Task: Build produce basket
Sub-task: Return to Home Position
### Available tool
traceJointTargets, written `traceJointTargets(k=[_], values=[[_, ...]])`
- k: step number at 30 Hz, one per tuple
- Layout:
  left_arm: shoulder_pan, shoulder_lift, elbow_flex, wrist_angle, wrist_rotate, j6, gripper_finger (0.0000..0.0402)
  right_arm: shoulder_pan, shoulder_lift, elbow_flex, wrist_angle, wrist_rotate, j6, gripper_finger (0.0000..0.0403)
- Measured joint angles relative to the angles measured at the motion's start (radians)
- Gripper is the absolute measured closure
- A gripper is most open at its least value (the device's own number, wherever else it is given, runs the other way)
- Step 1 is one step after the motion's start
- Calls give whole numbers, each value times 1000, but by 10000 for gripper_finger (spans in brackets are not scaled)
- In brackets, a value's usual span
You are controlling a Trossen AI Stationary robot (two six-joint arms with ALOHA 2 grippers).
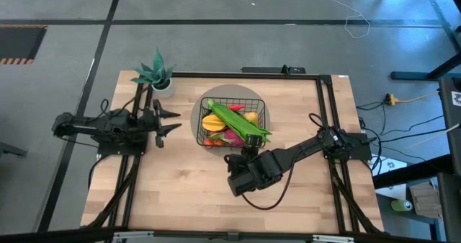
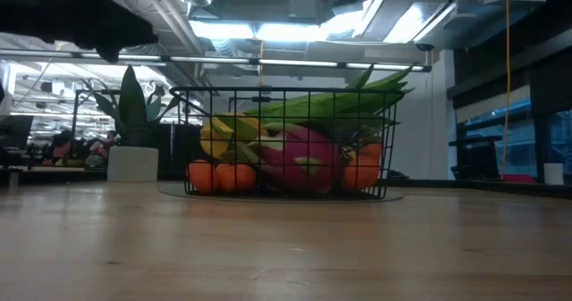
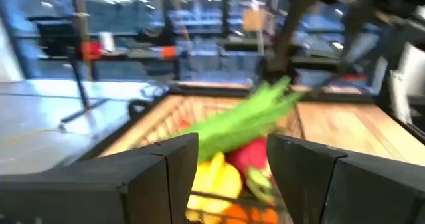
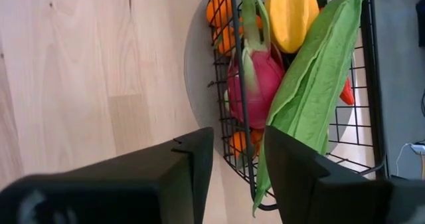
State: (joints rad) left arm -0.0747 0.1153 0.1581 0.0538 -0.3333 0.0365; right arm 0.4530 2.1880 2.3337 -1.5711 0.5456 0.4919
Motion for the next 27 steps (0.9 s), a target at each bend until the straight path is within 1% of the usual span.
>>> traceJointTargets(k=[4, 7, 12, 16, 21, 27], values=[[1, 0, 0, -25, 139, -7, 233, 0, 0, 0, 0, 0, 0, 277], [1, 0, 0, -32, 184, -18, 233, 0, 0, 0, 0, 0, 2, 277], [1, 0, -4, -51, 196, -53, 233, 3, 0, 0, 0, 0, 48, 277], [0, 0, -58, -48, 229, -97, 233, 6, 0, 0, 0, 0, 49, 277], [0, 0, -144, 79, 228, -113, 233, 6, 0, 0, 0, 0, 50, 277], [0, 0, -150, 88, 223, -82, 233, 6, 0, 0, 0, 0, 50, 277]])
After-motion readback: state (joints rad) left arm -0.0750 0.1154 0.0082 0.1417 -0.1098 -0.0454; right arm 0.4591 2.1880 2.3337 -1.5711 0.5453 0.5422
